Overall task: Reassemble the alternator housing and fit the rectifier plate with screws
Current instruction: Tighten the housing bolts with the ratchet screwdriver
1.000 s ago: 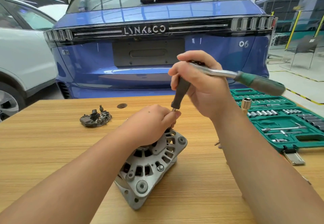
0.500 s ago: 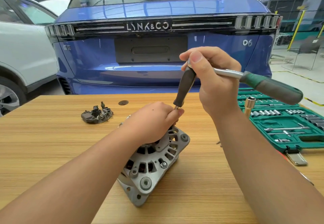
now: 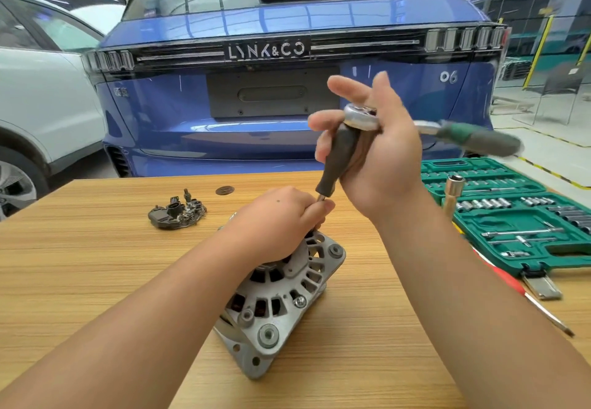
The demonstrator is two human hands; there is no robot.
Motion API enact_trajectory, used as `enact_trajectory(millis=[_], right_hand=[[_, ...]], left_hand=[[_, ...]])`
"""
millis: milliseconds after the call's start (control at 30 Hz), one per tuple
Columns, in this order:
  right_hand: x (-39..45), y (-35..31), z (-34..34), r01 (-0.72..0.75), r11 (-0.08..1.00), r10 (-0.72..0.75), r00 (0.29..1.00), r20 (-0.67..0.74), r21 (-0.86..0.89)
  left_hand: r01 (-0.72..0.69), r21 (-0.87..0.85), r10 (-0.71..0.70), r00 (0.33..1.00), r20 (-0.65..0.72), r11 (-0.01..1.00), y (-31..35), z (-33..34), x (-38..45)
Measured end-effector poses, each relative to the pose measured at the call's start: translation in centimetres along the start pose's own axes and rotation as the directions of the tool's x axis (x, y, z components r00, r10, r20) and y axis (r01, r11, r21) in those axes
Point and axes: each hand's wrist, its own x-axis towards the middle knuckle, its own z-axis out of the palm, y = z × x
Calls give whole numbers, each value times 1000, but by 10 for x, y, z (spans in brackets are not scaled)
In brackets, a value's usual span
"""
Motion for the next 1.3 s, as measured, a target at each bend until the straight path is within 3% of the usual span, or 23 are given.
enact_trajectory(millis=[100, 233, 333, 400, 467, 567, 733, 800, 900, 967, 1033, 1100, 1167, 1233, 1300], right_hand=[[9, -7, -12, -229, 957, 214, 972, 99, 179], [11, -4, -20, -214, 971, 181, 950, 257, 107], [9, 1, -21, 18, 1000, -18, 965, 260, 3], [8, 3, -20, 230, 962, -201, 962, 184, -149], [6, 6, -15, 351, 899, -327, 936, 133, -262], [1, 12, -3, 457, 810, -463, 883, 78, -367], [-7, 19, 7, 576, 491, -724, 687, 62, -653], [-7, 21, 9, 564, 458, -736, 674, 63, -687], [-6, 18, 8, 499, 628, -632, 774, -17, -597], [-5, 13, 8, 372, 838, -441, 893, -95, -399], [-3, 6, 6, 176, 976, -191, 976, -106, -131], [2, -1, -1, -53, 994, 57, 998, -37, 100], [8, -8, -10, -231, 957, 224, 973, 58, 174], [11, -10, -16, -286, 942, 261, 953, 152, 175], [9, -6, -16, -228, 959, 186, 953, 238, 166]], left_hand=[[-19, 35, 19, 1000, 13, 999, 1, 0, 1], [-17, 11, 16, 1000, 19, 1000, -1, -1, 1], [5, -2, -5, 1000, 18, 1000, -1, 0, 2], [25, -8, -25, 1000, 14, 1000, -1, 0, 3], [28, -7, -28, 999, 17, 1000, 0, 1, 3], [18, 8, -18, 1000, 13, 1000, 0, 1, 2], [-8, 18, 8, 1000, 26, 1000, 0, 1, 0], [-8, 21, 7, 1000, 11, 1000, 0, 2, 0], [-11, -10, 11, 1000, 7, 1000, 0, 1, 0], [-22, -11, 22, 1000, 2, 1000, 1, 0, -1], [-37, 14, 37, 999, -5, 999, 1, -1, 0], [-49, 44, 49, 999, -3, 998, 2, -2, -1], [-57, 78, 56, 998, 11, 995, 3, -3, -1], [-55, 88, 54, 998, 22, 995, 3, -3, -1], [-46, 50, 44, 999, 27, 998, 2, -3, 0]])
